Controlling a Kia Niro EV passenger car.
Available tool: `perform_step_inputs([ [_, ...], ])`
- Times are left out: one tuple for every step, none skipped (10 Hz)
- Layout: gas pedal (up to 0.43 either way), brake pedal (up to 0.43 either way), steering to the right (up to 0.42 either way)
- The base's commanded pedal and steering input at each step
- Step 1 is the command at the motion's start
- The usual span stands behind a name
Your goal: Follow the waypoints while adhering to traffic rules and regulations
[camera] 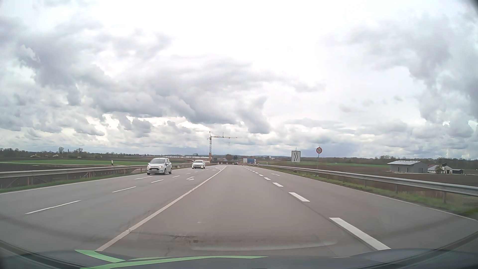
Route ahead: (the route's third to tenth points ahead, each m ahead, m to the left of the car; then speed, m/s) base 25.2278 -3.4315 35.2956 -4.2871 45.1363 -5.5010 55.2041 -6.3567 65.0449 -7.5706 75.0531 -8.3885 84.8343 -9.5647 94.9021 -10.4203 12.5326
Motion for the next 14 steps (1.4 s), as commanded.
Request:
perform_step_inputs([
  [0.067,0.000,-0.001],
  [0.067,0.000,-0.001],
  [0.067,0.000,-0.001],
  [0.067,0.000,-0.001],
  [0.067,0.000,-0.001],
  [0.067,0.000,-0.001],
  [0.067,0.000,-0.001],
  [0.067,0.000,-0.001],
  [0.067,0.000,-0.001],
  [0.067,0.000,-0.001],
  [0.067,0.000,-0.001],
  [0.067,0.000,-0.001],
  [0.067,0.000,-0.001],
  [0.067,0.000,-0.001],
])
